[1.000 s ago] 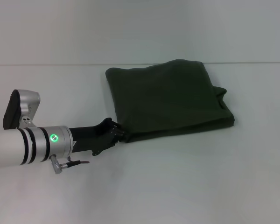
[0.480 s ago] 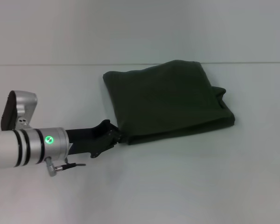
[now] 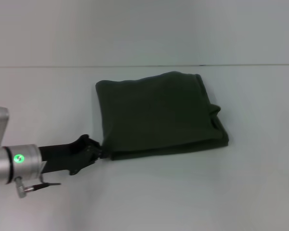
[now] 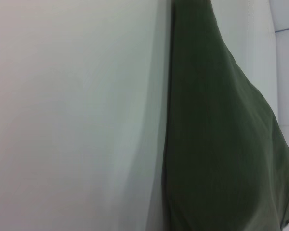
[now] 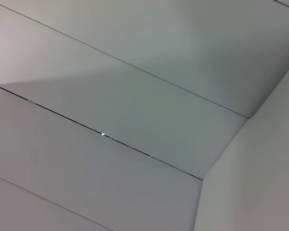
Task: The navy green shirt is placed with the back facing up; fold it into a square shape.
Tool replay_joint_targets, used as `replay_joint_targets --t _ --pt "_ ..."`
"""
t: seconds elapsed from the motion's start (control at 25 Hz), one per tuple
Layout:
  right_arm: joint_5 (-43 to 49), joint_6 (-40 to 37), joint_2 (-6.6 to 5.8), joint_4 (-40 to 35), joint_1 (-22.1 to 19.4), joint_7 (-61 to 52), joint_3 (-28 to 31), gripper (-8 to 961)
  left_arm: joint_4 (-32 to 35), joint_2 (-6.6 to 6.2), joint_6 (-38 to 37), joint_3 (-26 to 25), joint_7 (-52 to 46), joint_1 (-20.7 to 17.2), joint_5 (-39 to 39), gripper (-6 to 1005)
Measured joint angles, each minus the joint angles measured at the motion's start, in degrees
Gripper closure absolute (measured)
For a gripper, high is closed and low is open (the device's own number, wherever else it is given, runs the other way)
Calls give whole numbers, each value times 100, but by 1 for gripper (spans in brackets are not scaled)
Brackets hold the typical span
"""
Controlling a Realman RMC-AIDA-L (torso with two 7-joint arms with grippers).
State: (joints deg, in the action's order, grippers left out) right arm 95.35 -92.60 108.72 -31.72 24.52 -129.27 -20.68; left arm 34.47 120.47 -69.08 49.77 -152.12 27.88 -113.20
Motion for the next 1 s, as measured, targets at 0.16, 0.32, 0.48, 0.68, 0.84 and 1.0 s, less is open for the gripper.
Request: replay_joint_targets --t 0.16,0.32,0.48,0.68,0.84,1.0 --pt "0 2 9 0 0 -2 2 97 64 -80 -265 -478 26 -1 -452 982" --pt "10 31 17 0 2 -1 3 97 57 -180 -333 -690 70 111 -770 981" --pt "29 35 11 -1 21 4 -25 96 40 -243 -534 -805 283 175 -933 974" --pt "148 56 -43 -7 64 18 -73 96 346 -312 -950 -919 423 179 -1458 965" --pt "563 75 -94 -70 132 34 -84 96 809 -436 -1294 -1273 455 100 -1611 910" --pt "1117 212 -108 -320 169 517 -231 97 1012 -535 -1757 -1838 1226 181 -1404 716"
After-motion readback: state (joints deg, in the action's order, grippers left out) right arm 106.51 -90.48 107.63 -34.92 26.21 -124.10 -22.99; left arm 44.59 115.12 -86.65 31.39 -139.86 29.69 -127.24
